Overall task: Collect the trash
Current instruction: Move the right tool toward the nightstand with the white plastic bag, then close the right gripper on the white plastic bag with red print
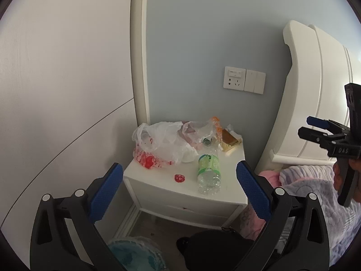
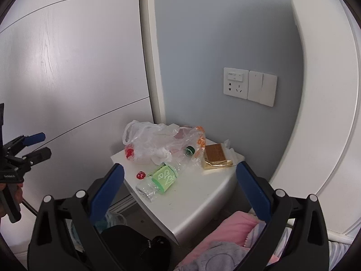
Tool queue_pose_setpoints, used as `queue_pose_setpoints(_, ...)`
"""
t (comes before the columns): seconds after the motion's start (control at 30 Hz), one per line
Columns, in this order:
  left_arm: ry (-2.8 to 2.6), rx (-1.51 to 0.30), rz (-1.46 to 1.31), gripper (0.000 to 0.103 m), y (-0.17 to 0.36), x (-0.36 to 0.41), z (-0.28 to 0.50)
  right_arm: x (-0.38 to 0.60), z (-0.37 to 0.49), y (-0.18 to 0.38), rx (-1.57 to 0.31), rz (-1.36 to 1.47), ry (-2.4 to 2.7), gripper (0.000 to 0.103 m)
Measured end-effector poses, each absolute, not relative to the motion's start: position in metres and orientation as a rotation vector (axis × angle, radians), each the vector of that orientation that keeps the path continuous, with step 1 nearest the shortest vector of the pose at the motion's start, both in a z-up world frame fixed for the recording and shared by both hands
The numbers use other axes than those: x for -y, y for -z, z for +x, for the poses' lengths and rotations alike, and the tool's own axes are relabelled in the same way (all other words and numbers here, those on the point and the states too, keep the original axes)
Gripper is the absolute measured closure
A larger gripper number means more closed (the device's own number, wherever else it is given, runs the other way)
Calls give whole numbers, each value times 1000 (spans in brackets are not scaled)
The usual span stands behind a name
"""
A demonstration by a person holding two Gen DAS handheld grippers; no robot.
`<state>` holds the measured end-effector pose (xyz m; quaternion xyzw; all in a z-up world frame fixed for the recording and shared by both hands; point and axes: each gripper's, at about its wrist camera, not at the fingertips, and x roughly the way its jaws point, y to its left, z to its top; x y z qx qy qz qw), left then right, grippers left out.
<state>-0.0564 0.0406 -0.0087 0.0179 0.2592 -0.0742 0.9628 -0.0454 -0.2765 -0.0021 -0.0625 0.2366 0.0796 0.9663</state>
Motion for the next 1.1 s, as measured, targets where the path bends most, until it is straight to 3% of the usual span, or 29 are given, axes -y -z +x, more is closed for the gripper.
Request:
queue_pose_setpoints(0.6, 181, -558, 49, 6, 22, -64, 38, 247, 74, 7, -523, -189, -474, 6)
queue_pose_setpoints(1.1, 207, -702, -8, 6, 86, -98, 148, 198, 228, 53, -703, -318, -624, 6)
